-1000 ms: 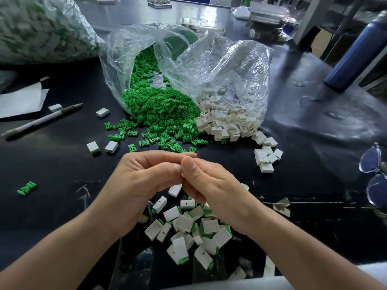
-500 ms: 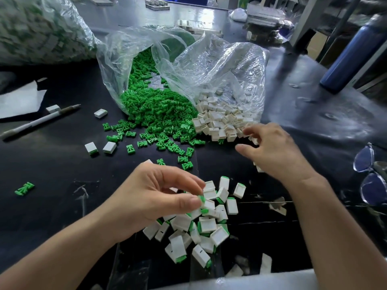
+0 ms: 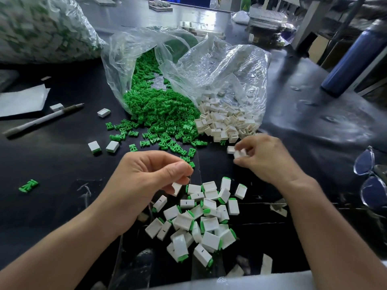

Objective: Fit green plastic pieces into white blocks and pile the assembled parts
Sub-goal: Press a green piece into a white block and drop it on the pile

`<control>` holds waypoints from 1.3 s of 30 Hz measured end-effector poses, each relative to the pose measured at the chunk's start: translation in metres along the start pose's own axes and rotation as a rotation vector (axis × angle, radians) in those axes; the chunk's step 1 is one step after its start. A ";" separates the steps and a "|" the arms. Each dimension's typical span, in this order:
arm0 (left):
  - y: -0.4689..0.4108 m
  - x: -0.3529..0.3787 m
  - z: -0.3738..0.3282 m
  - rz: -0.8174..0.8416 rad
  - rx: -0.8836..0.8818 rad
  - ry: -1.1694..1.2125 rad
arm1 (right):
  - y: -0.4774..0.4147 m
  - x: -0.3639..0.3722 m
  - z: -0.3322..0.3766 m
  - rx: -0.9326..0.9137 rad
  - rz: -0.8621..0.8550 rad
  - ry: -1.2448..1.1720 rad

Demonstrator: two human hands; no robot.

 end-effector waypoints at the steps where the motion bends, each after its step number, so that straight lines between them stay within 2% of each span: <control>1: -0.001 -0.001 0.001 -0.010 -0.006 0.005 | 0.002 0.004 0.008 -0.048 -0.005 -0.029; 4: -0.002 -0.001 0.002 -0.026 -0.012 0.004 | 0.008 0.013 0.027 -0.147 -0.013 -0.109; 14: -0.005 -0.004 0.007 -0.088 -0.042 0.005 | 0.019 -0.007 0.052 -0.247 -0.229 -0.366; 17: -0.007 -0.006 0.009 -0.118 -0.064 0.009 | 0.032 -0.015 0.072 -0.397 -0.257 -0.497; 20: -0.006 -0.003 0.009 -0.077 -0.050 -0.008 | 0.052 -0.016 0.095 -0.590 -0.226 -0.558; 23: -0.007 -0.004 0.008 -0.092 -0.033 -0.009 | 0.059 -0.012 0.102 -0.645 -0.156 -0.537; 28: -0.011 -0.011 0.011 -0.198 -0.047 0.020 | 0.038 -0.006 0.079 -0.415 -0.156 -0.431; 30: -0.011 -0.012 0.012 -0.204 -0.045 0.009 | 0.034 0.002 0.075 -0.381 -0.128 -0.383; 39: -0.008 -0.006 0.010 -0.129 -0.052 -0.008 | 0.044 0.036 0.088 -0.551 0.059 -0.121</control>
Point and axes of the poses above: each hand's wrist, its own y-axis away from the middle knuckle, its own x-axis out of the palm, z = x × y, the point moved 7 cm from there along -y, towards the middle knuckle, and after that the axes turned 15 degrees about -z, right-handed, at the moved point
